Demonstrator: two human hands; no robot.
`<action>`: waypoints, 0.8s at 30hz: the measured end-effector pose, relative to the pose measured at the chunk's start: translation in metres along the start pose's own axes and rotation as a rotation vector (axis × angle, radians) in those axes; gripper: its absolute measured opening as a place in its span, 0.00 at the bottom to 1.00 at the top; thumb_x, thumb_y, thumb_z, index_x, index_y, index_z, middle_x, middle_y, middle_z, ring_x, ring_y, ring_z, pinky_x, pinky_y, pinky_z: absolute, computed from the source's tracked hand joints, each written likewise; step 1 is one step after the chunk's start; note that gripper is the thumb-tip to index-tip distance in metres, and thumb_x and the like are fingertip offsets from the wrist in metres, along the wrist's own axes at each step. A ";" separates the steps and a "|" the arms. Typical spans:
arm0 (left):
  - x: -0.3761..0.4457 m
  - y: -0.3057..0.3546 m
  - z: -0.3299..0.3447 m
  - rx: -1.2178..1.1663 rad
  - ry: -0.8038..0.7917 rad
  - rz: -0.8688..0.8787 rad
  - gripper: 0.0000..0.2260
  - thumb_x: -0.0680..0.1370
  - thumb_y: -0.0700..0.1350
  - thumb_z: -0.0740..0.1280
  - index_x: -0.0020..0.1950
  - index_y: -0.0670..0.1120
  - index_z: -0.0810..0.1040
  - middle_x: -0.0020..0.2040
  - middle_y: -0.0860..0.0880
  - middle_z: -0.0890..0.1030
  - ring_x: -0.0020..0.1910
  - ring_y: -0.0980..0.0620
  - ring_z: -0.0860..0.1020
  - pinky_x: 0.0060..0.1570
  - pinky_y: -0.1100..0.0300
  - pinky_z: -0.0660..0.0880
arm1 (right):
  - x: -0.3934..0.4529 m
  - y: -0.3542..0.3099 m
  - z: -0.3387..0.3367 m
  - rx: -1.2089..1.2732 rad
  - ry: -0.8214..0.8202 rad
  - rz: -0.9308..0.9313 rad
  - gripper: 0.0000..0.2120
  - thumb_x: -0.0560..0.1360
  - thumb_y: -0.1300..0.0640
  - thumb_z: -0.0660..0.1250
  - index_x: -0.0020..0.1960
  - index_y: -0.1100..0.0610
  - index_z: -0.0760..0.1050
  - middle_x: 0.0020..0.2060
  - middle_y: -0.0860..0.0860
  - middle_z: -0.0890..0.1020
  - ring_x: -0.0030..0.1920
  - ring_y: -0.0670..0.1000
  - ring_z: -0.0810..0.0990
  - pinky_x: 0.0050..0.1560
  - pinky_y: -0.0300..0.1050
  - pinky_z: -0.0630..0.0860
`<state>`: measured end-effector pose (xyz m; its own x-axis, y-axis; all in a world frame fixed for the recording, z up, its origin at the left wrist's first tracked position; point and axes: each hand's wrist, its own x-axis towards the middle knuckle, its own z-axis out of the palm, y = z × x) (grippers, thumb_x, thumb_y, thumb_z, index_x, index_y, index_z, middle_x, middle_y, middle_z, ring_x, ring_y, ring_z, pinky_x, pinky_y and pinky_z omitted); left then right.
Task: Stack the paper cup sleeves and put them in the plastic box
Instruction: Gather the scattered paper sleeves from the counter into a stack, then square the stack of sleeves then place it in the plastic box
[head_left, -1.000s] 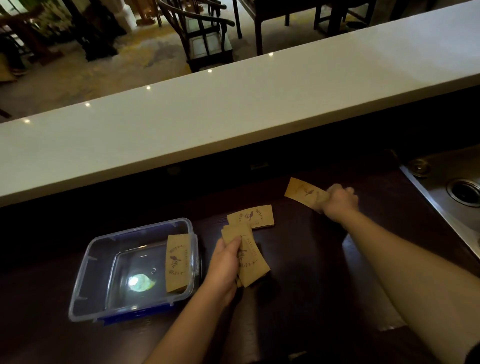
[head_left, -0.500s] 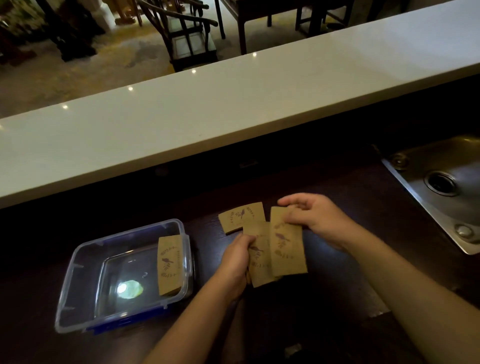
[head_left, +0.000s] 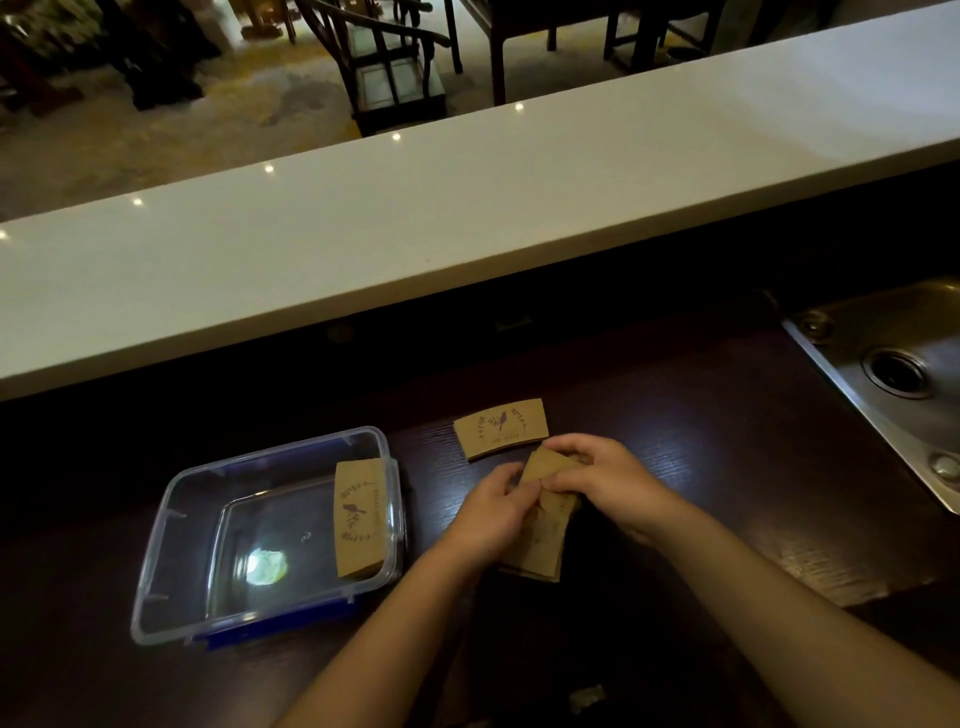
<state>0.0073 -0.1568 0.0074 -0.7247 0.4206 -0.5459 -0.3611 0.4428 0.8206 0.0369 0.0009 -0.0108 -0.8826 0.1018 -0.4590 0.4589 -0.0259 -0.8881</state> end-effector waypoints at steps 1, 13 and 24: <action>0.001 0.000 -0.002 0.163 0.063 0.023 0.22 0.76 0.55 0.64 0.67 0.47 0.71 0.51 0.52 0.80 0.48 0.54 0.79 0.45 0.59 0.76 | 0.001 0.000 0.001 0.035 0.038 0.004 0.21 0.67 0.65 0.73 0.59 0.55 0.77 0.46 0.52 0.84 0.42 0.45 0.84 0.40 0.38 0.78; 0.057 0.006 -0.046 1.055 0.295 0.305 0.32 0.70 0.50 0.73 0.70 0.43 0.64 0.65 0.44 0.71 0.63 0.45 0.68 0.60 0.52 0.70 | 0.056 -0.019 0.019 0.132 0.268 0.005 0.23 0.70 0.65 0.72 0.63 0.57 0.71 0.47 0.53 0.83 0.47 0.50 0.83 0.51 0.49 0.81; 0.105 0.003 -0.059 1.044 0.122 0.146 0.45 0.65 0.59 0.75 0.74 0.47 0.58 0.69 0.44 0.64 0.67 0.43 0.62 0.63 0.47 0.67 | 0.106 -0.009 0.002 -0.500 0.272 0.142 0.36 0.66 0.46 0.74 0.70 0.56 0.68 0.65 0.58 0.67 0.63 0.59 0.72 0.63 0.53 0.73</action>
<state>-0.1041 -0.1582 -0.0374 -0.7951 0.4682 -0.3854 0.3753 0.8792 0.2937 -0.0613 0.0101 -0.0516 -0.7814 0.3850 -0.4911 0.6214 0.4078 -0.6690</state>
